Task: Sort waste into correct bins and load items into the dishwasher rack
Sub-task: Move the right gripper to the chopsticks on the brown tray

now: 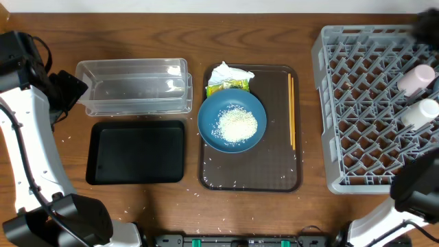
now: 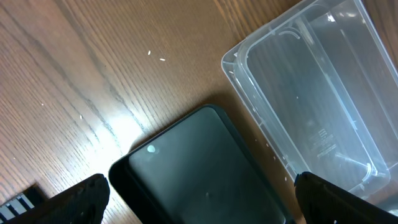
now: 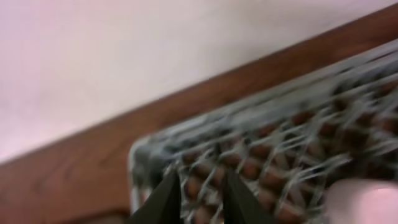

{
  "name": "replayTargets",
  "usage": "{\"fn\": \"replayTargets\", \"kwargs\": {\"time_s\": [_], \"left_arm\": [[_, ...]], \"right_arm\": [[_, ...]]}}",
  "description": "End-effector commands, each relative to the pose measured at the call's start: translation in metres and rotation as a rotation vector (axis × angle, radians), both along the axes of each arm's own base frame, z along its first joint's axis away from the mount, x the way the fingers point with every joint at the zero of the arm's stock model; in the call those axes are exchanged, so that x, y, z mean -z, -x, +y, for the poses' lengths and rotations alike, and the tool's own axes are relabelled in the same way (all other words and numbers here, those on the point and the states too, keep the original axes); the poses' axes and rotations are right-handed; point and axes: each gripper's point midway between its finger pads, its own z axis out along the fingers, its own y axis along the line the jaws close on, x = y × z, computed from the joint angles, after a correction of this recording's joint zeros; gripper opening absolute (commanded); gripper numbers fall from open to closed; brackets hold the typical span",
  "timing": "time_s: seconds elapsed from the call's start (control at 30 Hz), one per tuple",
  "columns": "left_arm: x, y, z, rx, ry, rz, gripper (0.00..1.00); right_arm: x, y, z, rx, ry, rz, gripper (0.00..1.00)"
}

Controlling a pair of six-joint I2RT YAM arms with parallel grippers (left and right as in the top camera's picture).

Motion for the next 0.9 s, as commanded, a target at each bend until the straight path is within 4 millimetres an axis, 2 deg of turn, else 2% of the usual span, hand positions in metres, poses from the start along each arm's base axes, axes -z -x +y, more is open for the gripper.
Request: {"fn": "replayTargets", "kwargs": {"time_s": [0.0,0.07,0.1,0.13,0.17,0.2,0.23,0.33,0.47,0.53,0.57,0.77,0.87], "left_arm": [[-0.009,0.001,0.002,-0.013,-0.013,-0.023,0.98],[-0.009,0.001,0.002,-0.014,-0.013,-0.023,0.98],[-0.009,0.001,0.002,-0.014,-0.013,-0.023,0.98],[-0.009,0.001,0.002,-0.013,-0.013,-0.023,0.98],[-0.009,0.001,0.002,-0.014,-0.013,-0.023,0.98],[-0.009,0.001,0.002,-0.014,-0.013,-0.023,0.98],[-0.009,0.001,0.002,-0.014,-0.013,-0.023,0.98],[-0.009,0.001,0.002,-0.014,-0.013,-0.023,0.98],[-0.009,0.001,0.002,-0.014,-0.013,-0.023,0.98],[-0.009,0.001,0.002,-0.014,-0.013,-0.023,0.98],[-0.009,0.001,0.002,-0.014,-0.013,-0.023,0.98],[-0.009,0.001,0.002,-0.014,-0.013,-0.023,0.98],[-0.009,0.001,0.002,-0.014,-0.013,-0.023,0.98]], "right_arm": [[0.019,0.003,0.033,-0.059,0.056,0.092,0.26],[0.026,0.007,0.07,-0.148,0.009,0.131,0.32],[0.029,0.011,0.086,-0.191,-0.019,0.15,0.41],[0.032,0.015,0.105,-0.239,-0.049,0.173,0.54],[0.036,0.021,0.126,-0.288,-0.075,0.201,0.75],[0.039,0.025,0.139,-0.315,-0.083,0.222,0.85],[0.042,0.028,0.153,-0.341,-0.081,0.24,0.87],[0.051,0.031,0.179,-0.372,-0.035,0.275,0.86],[0.069,0.037,0.213,-0.386,0.002,0.345,0.74],[0.083,0.04,0.221,-0.337,0.033,0.398,0.63],[0.091,0.042,0.225,-0.317,0.052,0.421,0.6],[0.139,0.049,0.261,-0.315,0.121,0.533,0.47],[0.16,0.052,0.267,-0.316,0.168,0.579,0.43]]}}
